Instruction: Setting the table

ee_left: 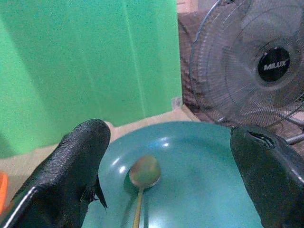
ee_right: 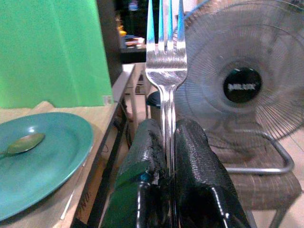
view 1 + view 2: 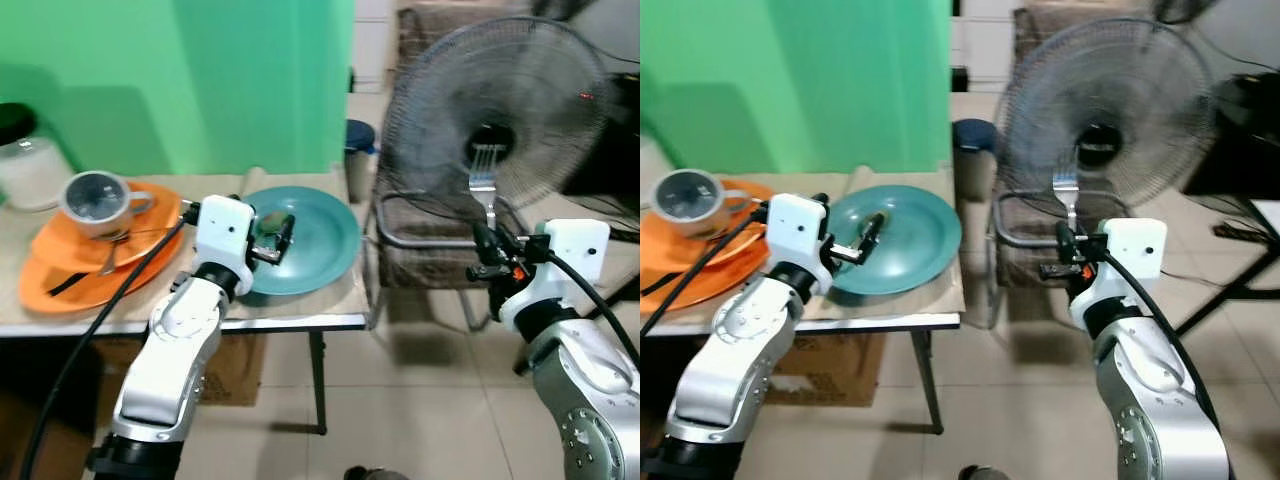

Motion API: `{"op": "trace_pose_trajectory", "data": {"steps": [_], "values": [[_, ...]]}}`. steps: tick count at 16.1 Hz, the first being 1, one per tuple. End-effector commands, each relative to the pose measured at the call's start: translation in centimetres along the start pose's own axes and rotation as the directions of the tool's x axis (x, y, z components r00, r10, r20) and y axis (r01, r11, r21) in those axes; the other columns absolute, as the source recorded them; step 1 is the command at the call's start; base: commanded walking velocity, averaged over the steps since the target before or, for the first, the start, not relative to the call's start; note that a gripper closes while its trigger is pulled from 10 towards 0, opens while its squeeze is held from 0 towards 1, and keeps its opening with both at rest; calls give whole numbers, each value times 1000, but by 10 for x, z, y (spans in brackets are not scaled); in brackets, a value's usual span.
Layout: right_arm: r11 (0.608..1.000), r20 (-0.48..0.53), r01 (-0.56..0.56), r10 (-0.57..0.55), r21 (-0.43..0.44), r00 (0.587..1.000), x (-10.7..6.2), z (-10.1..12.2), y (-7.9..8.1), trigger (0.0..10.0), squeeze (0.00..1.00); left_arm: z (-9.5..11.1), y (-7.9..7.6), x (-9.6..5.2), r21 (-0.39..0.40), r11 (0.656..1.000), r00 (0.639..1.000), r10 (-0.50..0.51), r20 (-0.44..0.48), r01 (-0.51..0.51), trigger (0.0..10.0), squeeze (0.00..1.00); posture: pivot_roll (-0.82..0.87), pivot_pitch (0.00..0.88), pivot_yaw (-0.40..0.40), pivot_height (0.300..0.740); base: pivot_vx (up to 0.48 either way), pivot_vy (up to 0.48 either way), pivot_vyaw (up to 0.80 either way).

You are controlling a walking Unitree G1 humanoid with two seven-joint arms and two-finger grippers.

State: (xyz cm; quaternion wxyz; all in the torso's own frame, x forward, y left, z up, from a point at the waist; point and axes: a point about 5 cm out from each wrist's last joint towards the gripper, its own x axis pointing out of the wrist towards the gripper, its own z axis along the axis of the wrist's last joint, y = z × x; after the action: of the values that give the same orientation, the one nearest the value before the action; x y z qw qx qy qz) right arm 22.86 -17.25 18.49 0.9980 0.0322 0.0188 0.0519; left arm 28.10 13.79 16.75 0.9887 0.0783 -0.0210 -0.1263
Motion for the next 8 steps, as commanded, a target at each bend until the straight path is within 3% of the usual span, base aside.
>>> {"op": "trace_pose_trajectory", "data": {"steps": [1,5,8], "values": [[1000,12,-8,8,9,1000,-1,4,2,10000,0,6,1,0,2,1000,1000,10,19,-10,10000,0,-12,0,-5,740,0,0,-800],[999,-4,16,-16,-37,1000,-2,3,1,10000,0,4,-3,3,-13,1000,1000,-2,12,2,10000,0,-37,0,23,740,0,0,-800],[996,43,71,-69,-54,997,0,8,-2,10000,0,8,-5,9,-8,1000,1000,-17,14,17,10000,0,-45,0,39,740,0,0,-800]]}}
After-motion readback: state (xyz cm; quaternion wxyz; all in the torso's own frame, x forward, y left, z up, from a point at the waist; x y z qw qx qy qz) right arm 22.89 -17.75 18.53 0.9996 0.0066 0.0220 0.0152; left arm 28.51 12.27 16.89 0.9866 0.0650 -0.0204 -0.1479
